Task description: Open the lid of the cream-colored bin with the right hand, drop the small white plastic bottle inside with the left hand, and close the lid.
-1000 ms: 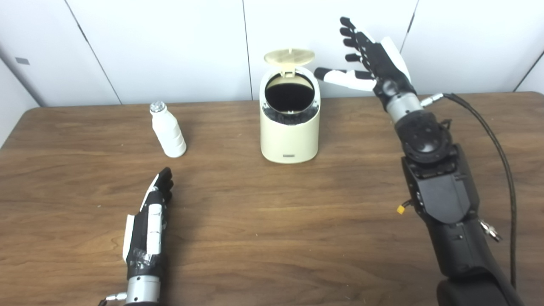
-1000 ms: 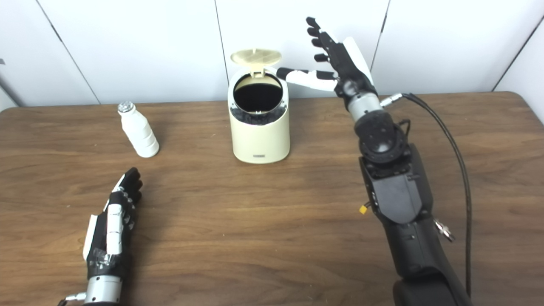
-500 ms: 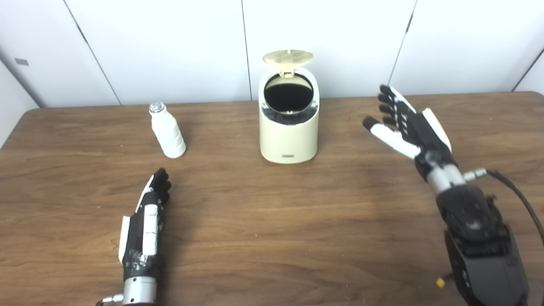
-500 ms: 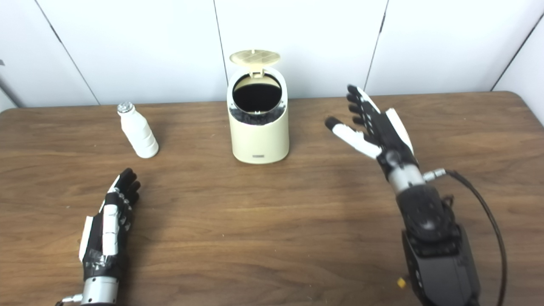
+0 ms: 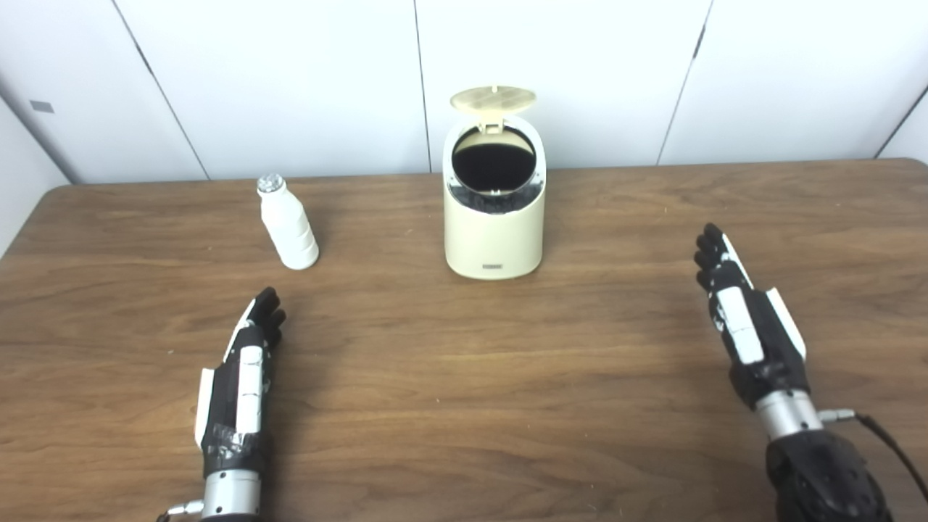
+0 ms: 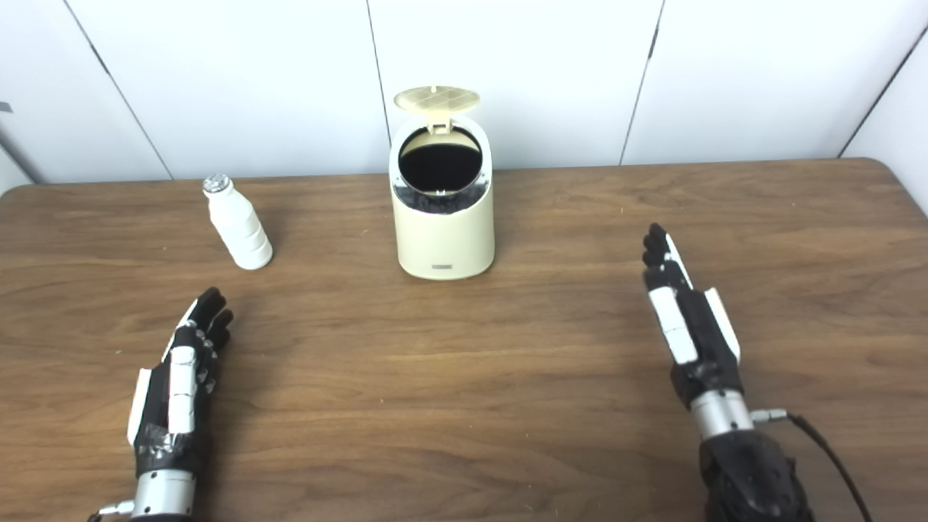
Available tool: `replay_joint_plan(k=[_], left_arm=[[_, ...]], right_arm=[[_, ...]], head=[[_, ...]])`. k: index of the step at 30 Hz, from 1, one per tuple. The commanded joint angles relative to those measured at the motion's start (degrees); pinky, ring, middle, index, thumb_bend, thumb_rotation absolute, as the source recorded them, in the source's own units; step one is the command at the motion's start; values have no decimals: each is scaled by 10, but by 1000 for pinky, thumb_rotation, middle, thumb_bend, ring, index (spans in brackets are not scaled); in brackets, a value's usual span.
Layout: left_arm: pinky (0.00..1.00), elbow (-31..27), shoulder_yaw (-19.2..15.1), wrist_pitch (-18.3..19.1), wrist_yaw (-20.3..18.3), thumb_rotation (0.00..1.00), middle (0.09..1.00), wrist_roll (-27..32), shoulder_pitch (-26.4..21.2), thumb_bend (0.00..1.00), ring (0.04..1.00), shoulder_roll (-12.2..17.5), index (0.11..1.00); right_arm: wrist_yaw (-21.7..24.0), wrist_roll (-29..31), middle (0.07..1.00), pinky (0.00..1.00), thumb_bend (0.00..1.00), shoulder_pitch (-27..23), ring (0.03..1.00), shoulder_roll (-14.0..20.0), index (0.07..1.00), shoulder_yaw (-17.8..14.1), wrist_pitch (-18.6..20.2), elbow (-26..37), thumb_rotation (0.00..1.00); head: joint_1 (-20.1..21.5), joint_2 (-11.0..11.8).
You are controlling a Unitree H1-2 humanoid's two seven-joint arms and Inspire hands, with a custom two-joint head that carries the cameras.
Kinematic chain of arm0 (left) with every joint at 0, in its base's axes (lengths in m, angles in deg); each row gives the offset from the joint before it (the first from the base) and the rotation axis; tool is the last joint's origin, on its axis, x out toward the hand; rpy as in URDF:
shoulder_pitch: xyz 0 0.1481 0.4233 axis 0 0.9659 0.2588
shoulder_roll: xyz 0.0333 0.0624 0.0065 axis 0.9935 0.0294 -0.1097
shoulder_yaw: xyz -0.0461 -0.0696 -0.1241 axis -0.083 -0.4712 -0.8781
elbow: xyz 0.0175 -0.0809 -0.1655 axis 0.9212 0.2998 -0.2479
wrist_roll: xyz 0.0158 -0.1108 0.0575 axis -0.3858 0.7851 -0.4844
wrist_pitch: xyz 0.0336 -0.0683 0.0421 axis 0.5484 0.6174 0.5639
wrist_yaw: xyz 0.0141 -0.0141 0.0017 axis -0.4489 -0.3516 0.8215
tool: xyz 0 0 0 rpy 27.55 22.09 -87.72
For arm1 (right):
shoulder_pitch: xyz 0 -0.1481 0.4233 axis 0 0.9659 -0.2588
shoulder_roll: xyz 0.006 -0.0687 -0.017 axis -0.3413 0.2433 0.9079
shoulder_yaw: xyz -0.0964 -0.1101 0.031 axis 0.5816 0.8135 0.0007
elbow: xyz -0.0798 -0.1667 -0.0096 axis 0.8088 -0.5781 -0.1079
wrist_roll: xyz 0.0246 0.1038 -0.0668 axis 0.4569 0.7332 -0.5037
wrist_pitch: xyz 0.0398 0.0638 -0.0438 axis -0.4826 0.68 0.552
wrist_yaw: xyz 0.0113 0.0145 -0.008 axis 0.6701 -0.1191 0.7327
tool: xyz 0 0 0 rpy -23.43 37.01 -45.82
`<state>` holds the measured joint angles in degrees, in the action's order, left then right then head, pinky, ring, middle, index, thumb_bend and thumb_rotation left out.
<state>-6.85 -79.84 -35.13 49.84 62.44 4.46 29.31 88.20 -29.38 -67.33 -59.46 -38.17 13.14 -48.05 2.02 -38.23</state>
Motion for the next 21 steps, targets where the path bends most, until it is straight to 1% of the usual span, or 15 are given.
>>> replay_joint_plan(k=[1,5,9,12,15,17,19,20,21], left_arm=[[960,-4,-3,-9,-1,889,937,5,-1,586,933,7,924],[955,2,-2,-11,-4,882,941,5,-3,601,932,10,922],[950,6,0,-19,-5,888,943,2,-3,571,931,8,924],[941,8,2,-22,-3,901,937,-4,-2,567,926,5,916],[954,16,6,-31,-3,904,940,-9,-2,564,935,3,923],[949,22,9,-39,-3,918,937,-17,-2,551,934,3,920],[951,29,11,-49,-1,885,935,-21,-4,542,934,1,907],[948,34,11,-54,0,837,931,-22,-4,549,932,0,904],[944,37,12,-58,1,793,926,-24,-5,554,927,-1,901]], right_arm=[[-1,16,1000,1000,587,-1,1000,-4,997,-1,-42,6,998],[2,27,1000,1000,652,10,1000,-9,1000,2,-68,-10,1000],[0,39,1000,1000,673,16,1000,-9,1000,-2,-91,-26,1000],[1,43,1000,1000,673,19,1000,-4,1000,-5,-98,-33,1000],[5,55,1000,1000,642,22,1000,1,1000,-9,-107,-45,1000],[8,62,1000,1000,630,24,1000,4,1000,-10,-111,-49,1000],[13,72,1000,1000,613,23,1000,7,1000,-11,-116,-56,1000],[14,76,1000,1000,607,22,1000,9,1000,-11,-116,-57,1000],[15,79,1000,1000,601,22,1000,9,1000,-11,-114,-56,1000]], head=[[1,0],[-9,3],[-30,7],[-65,13],[-91,20],[-122,28],[-139,32],[-152,37],[-155,37]])
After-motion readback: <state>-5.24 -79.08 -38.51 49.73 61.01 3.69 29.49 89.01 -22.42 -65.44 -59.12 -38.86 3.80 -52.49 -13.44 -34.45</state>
